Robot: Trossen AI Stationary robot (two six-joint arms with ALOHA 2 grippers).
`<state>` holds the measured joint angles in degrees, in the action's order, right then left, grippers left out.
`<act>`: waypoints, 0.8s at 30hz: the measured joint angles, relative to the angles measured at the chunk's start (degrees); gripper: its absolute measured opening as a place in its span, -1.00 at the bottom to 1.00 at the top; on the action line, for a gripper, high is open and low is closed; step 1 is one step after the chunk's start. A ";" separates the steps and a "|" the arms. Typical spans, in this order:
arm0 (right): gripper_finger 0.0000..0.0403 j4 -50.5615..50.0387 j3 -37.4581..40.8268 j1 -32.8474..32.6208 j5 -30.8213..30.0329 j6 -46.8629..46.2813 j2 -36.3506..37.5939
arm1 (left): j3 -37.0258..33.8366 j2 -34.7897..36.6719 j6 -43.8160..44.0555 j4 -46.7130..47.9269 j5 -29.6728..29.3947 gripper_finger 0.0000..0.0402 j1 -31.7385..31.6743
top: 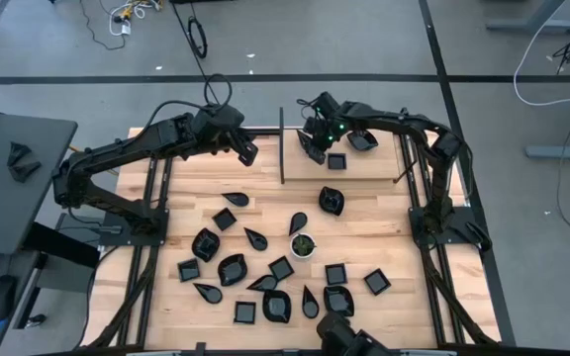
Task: Pick & Place Mini shaped plates
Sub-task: Stack the drop shaped plate on top of the drop shaped plate on the shelf
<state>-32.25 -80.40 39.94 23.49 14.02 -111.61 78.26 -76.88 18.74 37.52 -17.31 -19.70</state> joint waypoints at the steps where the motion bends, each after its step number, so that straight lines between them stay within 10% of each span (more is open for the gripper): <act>1: -0.98 0.37 0.02 0.00 -1.65 -0.04 -0.50 | 0.00 0.00 0.17 0.00 0.04 -0.33 0.00; 18: -0.98 6.15 -0.28 2.83 -7.68 -6.46 2.65 | 0.00 0.00 0.16 -0.02 0.04 -0.33 0.00; 24: -0.98 5.37 0.46 5.75 -1.04 -6.98 -0.22 | 0.00 0.00 0.09 -0.04 -0.39 -0.33 0.00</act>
<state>-26.89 -79.94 45.70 22.45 7.04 -111.83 78.26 -76.88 18.82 37.47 -17.70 -19.70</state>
